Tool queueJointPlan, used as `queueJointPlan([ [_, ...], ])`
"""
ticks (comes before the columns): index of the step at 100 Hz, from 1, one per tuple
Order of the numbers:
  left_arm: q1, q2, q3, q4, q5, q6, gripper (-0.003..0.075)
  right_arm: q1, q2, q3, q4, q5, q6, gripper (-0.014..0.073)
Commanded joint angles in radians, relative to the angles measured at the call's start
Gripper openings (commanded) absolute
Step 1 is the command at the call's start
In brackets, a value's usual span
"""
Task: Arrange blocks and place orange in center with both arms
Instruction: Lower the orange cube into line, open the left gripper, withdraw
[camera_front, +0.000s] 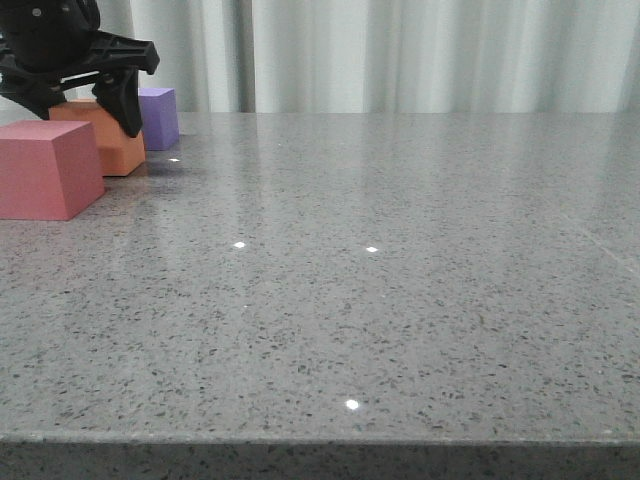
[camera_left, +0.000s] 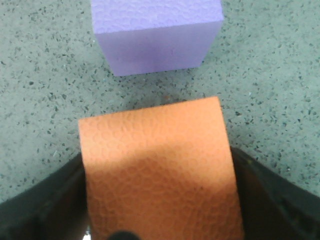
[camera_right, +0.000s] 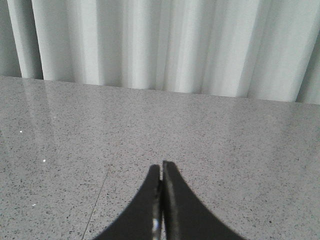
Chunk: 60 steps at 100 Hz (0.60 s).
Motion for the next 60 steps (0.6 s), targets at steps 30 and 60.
queueJointPlan([
  [30,0.002,-0.112,-0.024,-0.007,-0.053,0.004,0.0666,-0.005,0.005,-0.027,-0.017,-0.08,-0.007,-0.0067],
  [60,0.023,-0.366,0.047,0.022,-0.07,0.004,0.0663,-0.005,0.005,-0.027,-0.017,-0.08,-0.007,-0.0067],
])
